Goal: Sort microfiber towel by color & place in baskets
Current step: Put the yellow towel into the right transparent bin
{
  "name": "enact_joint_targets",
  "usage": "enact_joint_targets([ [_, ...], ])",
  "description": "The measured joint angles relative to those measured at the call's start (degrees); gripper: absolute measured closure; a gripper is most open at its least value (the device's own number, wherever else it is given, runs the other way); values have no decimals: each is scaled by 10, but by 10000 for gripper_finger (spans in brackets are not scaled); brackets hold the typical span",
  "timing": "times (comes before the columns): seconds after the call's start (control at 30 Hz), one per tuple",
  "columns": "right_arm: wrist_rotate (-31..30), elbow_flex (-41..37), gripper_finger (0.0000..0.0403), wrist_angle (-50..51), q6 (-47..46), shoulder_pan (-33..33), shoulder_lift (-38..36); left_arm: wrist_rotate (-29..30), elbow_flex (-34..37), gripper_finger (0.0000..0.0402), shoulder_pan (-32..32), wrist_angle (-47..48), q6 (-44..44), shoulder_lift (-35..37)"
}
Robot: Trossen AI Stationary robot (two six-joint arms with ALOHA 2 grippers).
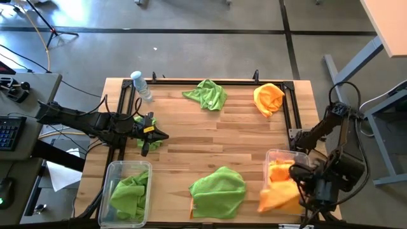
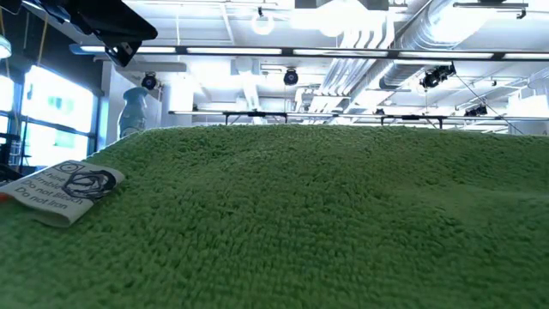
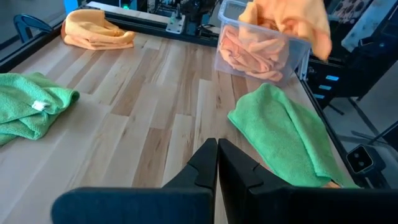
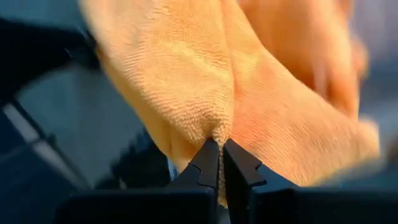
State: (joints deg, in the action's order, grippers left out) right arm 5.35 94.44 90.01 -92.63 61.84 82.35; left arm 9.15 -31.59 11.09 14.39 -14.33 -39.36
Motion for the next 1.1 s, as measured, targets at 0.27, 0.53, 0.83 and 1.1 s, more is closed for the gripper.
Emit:
enact_joint_targets([
  [0.27,88,-96,403,1,-144,43,-48,6,0,401,0,0,21,0],
  [0.53,-298,-132,403,-3,-91,33,-55,22,0,401,0,-1,85,0],
  [0.83,-200,-224,403,-117,55,8,-55,26,0,401,0,-6,86,0],
  [1.1,-139,-405,403,-310,56,3,-55,26,0,401,0,-6,86,0],
])
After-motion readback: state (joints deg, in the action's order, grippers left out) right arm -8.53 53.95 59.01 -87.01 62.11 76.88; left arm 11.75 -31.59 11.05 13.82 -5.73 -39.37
